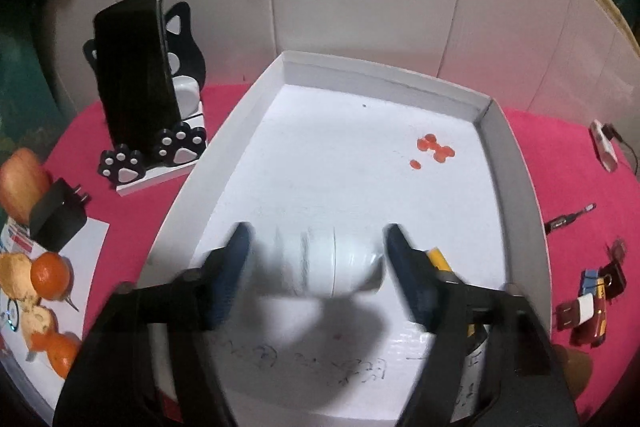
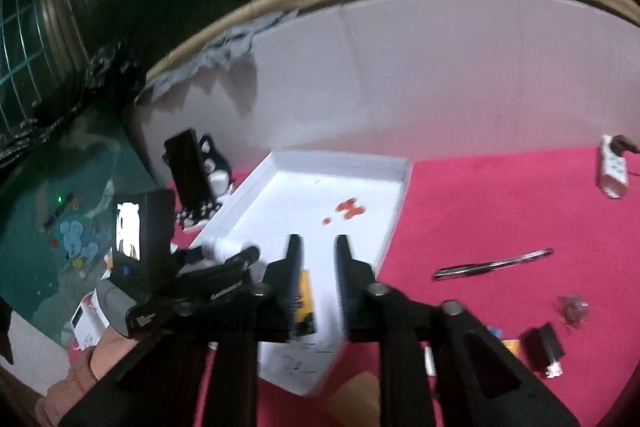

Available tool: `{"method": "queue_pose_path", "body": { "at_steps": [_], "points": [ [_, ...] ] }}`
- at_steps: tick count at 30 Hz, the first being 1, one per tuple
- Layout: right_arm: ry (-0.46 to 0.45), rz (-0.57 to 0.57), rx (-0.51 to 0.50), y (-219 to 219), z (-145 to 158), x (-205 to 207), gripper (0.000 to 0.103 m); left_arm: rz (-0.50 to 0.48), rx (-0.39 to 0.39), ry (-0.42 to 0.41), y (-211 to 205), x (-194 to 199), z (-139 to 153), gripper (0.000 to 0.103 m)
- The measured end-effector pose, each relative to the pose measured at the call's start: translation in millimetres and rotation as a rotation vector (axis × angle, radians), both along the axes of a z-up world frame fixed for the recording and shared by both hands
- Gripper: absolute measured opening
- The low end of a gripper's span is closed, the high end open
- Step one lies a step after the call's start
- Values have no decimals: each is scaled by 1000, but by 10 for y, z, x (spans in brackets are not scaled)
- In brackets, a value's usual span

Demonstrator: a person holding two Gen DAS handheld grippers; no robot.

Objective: Organize rigid objects
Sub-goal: 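Carry both items into the white tray and open both grippers to release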

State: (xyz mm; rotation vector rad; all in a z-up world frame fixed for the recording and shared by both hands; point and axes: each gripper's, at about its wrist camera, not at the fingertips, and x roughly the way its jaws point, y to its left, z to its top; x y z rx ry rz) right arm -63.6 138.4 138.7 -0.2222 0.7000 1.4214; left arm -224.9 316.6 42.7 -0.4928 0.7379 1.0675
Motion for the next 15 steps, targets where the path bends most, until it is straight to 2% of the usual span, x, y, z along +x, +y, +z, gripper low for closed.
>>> {"method": "queue_pose_path", "body": {
  "at_steps": [1,2,3,5,9,13,15],
  "points": [
    [3,-13,20,-72,24,53,76,6,15,-12,-36,-23,21,98],
    [5,-24,37,-146,46,99,99,14,26,-9,-73,-37,41,103],
    [4,-38,55,-215,70,145,103,19,39,-8,-112,-52,70,103],
    [-11,-75,80,-376,117,249,103,18,74,-27,-226,-104,152,103],
    [-39,-142,119,-667,150,441,103,-66,143,-83,-587,-181,326,103],
    [-38,-214,93,-873,38,677,103,-192,185,-152,-1056,-213,404,103],
    [-20,-241,36,-930,-112,807,103,-240,166,-171,-1212,-186,398,103]
  ]
}}
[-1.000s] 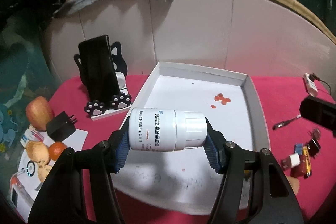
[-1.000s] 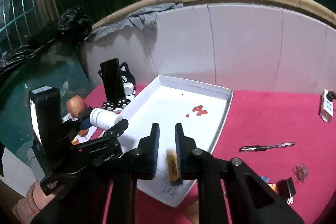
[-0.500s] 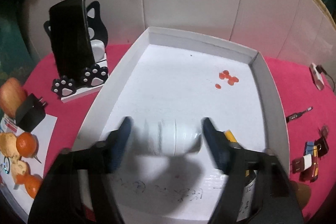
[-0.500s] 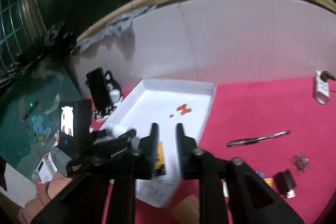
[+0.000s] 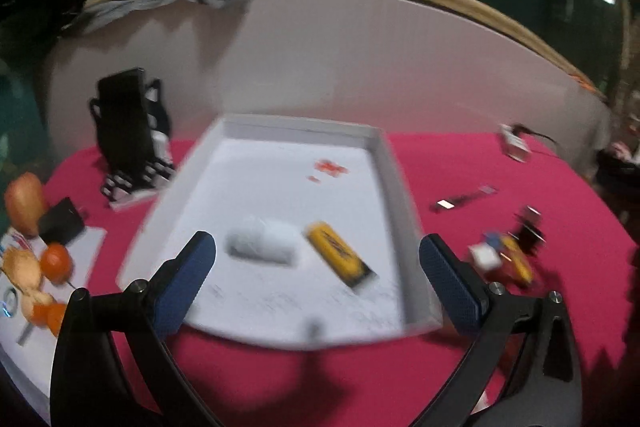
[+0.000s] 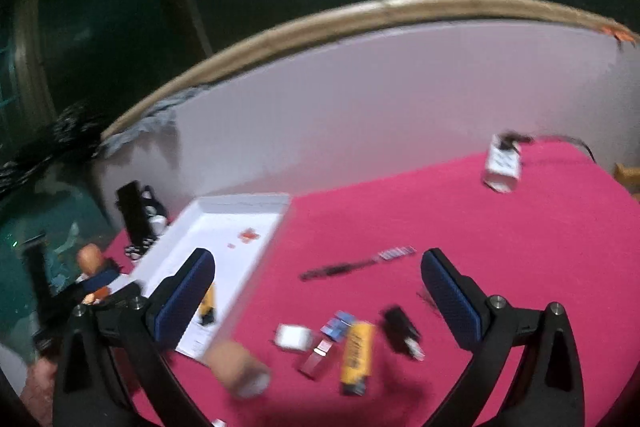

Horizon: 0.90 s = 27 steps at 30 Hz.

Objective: Organize rigid objects
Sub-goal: 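Carry both items into the white tray and open both grippers to release, then grasp the small dropper bottle with left gripper while right gripper grasps second yellow lighter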

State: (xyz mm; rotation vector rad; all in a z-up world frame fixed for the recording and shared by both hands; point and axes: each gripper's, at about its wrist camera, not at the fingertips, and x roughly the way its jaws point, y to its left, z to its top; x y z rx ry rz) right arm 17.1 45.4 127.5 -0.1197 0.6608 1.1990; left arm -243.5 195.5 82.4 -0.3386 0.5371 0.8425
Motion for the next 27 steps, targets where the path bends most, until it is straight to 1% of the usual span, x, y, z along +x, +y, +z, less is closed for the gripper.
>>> {"method": "queue_pose_path", "body": {
  "at_steps": [2,5,7,8,10,12,14,15,18,24,26,27],
  "points": [
    [-13,-19,-78,-22,-154,44,103,-74,-47,8,-184,48,-54,103],
    [-34,-26,-165,-79,-375,47,103,-156,-96,61,-430,135,-213,103],
    [-44,-12,-198,-118,-491,-5,103,-212,-119,100,-604,190,-334,103],
    [-46,14,-217,-107,-548,-44,102,-231,-128,115,-670,211,-395,103],
    [-49,77,-252,-64,-648,-125,92,-270,-156,133,-782,228,-505,103],
    [-46,138,-294,-2,-753,-205,69,-306,-188,151,-891,266,-618,103],
    [-48,171,-335,59,-849,-263,58,-336,-201,172,-970,311,-700,103],
    [-50,178,-350,61,-895,-271,55,-347,-201,182,-999,341,-711,102],
    [-67,180,-381,133,-974,-299,51,-366,-197,195,-1032,384,-719,100],
    [-116,168,-398,264,-1030,-313,50,-382,-229,242,-1061,487,-839,96],
    [-147,166,-402,318,-1052,-315,49,-375,-208,266,-1088,519,-862,95],
    [-164,165,-404,336,-1060,-324,46,-372,-193,283,-1103,535,-869,92]
  ]
}}
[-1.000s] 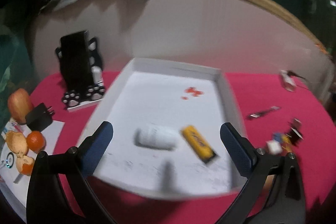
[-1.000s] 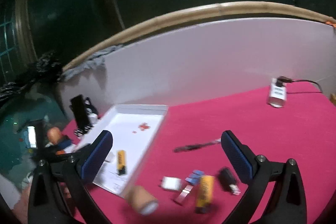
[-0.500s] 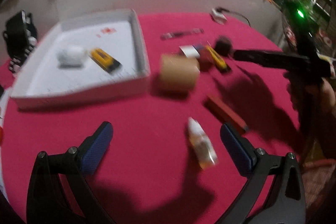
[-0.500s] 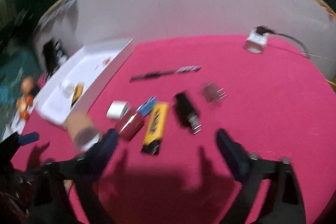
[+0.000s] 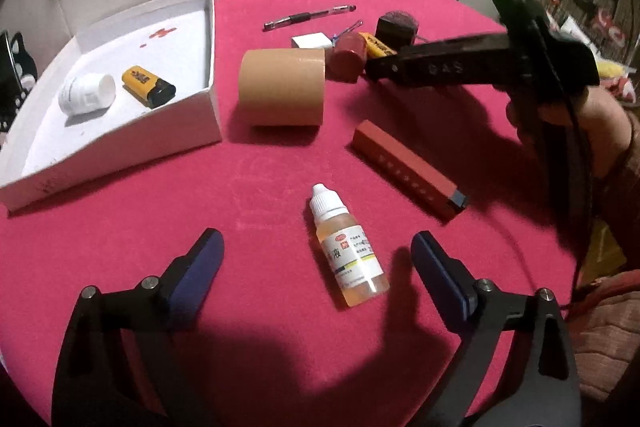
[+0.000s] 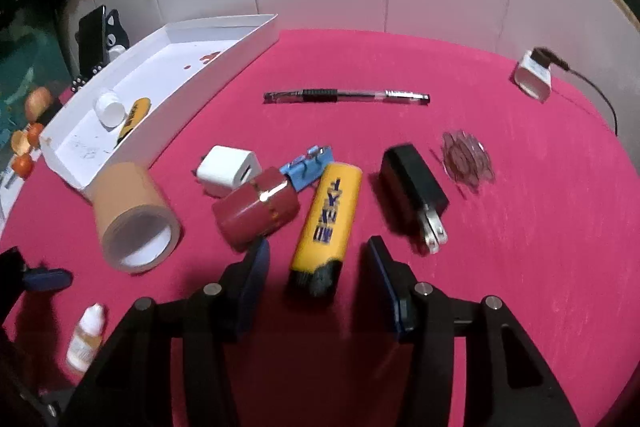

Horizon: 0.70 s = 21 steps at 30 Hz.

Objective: Organize rigid objects
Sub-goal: 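Grasp the small dropper bottle with left gripper while right gripper grasps second yellow lighter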

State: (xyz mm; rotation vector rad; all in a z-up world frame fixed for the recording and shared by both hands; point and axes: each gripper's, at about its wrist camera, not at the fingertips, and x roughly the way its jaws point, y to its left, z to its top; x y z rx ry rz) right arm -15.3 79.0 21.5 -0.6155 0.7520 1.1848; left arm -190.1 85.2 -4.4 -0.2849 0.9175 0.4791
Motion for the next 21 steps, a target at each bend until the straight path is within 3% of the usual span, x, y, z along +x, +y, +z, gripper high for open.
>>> {"method": "queue_pose_path", "body": {
  "at_steps": [1,3,4,5,12,21],
  "points": [
    [-16,3,1,17,-3,-9,42,5,35,18,-30,16,-1,80],
    [-19,5,9,10,0,-11,26,0,48,11,-49,-11,20,55],
    [-19,4,10,3,0,-8,23,1,52,8,-44,-27,36,32],
    [-17,3,11,-10,3,-5,23,8,47,2,-28,-48,46,20],
    [4,-40,49,-163,88,37,23,58,29,-31,57,-146,107,19],
    [-20,-48,163,-318,505,25,23,104,64,-89,132,-211,339,19]
  ]
}}
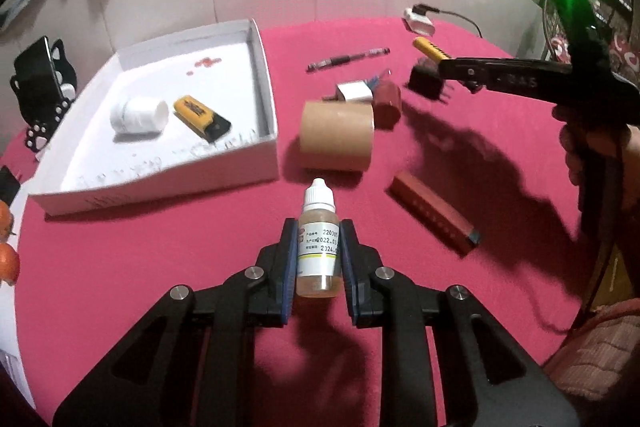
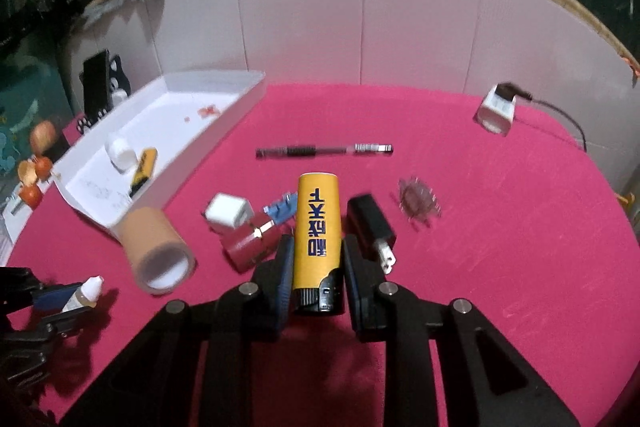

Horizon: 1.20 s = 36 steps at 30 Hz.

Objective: Organize rigid objects
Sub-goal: 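Grasp the small dropper bottle with left gripper while right gripper grasps second yellow lighter, then carry dropper bottle and lighter into the white tray and release both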

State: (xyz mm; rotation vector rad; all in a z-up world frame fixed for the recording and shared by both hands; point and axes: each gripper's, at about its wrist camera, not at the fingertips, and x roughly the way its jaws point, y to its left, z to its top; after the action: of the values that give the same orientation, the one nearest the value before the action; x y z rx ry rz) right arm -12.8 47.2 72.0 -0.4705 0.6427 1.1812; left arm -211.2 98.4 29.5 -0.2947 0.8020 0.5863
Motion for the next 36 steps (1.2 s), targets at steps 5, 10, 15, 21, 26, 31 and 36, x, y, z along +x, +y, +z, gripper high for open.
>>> {"method": "queue_pose_path", "body": {
  "at_steps": [5,10,15,21,26,31,36],
  "points": [
    [-17,20,39,-1,183,-73,23,34,31,-33,79,-87,167,19],
    [-34,42,68,28,310,-170,23,74,57,-58,191,-189,297,19],
    [-56,69,86,88,426,-296,23,119,70,-82,350,-315,389,19],
    [-76,105,108,193,548,-438,23,173,102,-113,565,-427,533,19],
    [-91,141,114,319,619,-576,23,215,130,-120,796,-481,628,19],
    [-101,176,117,466,662,-696,23,249,158,-122,1023,-484,722,19],
    [-111,201,118,590,694,-784,23,286,173,-129,1295,-457,801,19]
  ]
}}
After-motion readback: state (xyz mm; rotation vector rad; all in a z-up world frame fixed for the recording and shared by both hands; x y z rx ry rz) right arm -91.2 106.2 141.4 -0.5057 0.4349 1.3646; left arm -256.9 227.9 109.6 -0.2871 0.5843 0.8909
